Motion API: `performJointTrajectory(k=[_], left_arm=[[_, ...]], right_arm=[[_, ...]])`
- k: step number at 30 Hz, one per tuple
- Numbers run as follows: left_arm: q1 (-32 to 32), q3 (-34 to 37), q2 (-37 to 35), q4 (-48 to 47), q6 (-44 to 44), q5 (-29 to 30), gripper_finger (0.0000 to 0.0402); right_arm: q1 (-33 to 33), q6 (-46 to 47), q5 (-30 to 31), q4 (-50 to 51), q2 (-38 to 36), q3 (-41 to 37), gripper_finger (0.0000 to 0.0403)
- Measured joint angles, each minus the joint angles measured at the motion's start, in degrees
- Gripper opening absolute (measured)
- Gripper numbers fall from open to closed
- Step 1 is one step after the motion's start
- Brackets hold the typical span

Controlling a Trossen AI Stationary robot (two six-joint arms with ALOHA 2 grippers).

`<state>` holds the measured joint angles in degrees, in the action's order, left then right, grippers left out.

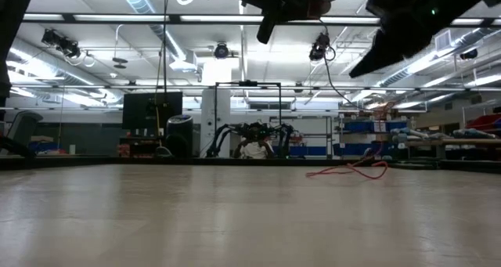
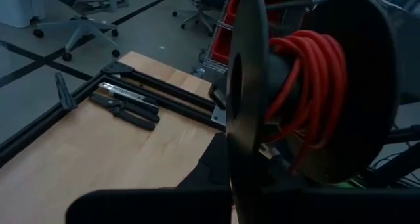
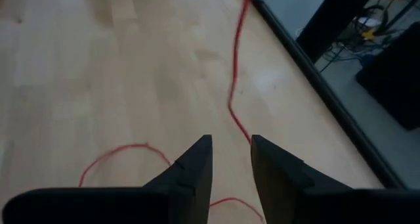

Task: Coil cords
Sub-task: Coil the red wire cable onto the black spool

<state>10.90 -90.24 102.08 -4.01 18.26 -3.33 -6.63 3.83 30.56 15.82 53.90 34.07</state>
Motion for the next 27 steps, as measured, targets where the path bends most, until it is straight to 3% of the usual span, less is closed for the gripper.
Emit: performJointTrajectory(k=[12, 27], left_arm=[[0.0, 0.0, 0.0, 0.0, 0.0, 0.0, 0.0], [0.0, 0.0, 0.0, 4.6, 0.0, 0.0, 0.0]], right_arm=[[3.1, -2.3, 2.4, -8.2, 0.4, -8.5, 0.0101], [8.0, -7.4, -1.2, -12.8, 2.4, -8.9, 0.0096]])
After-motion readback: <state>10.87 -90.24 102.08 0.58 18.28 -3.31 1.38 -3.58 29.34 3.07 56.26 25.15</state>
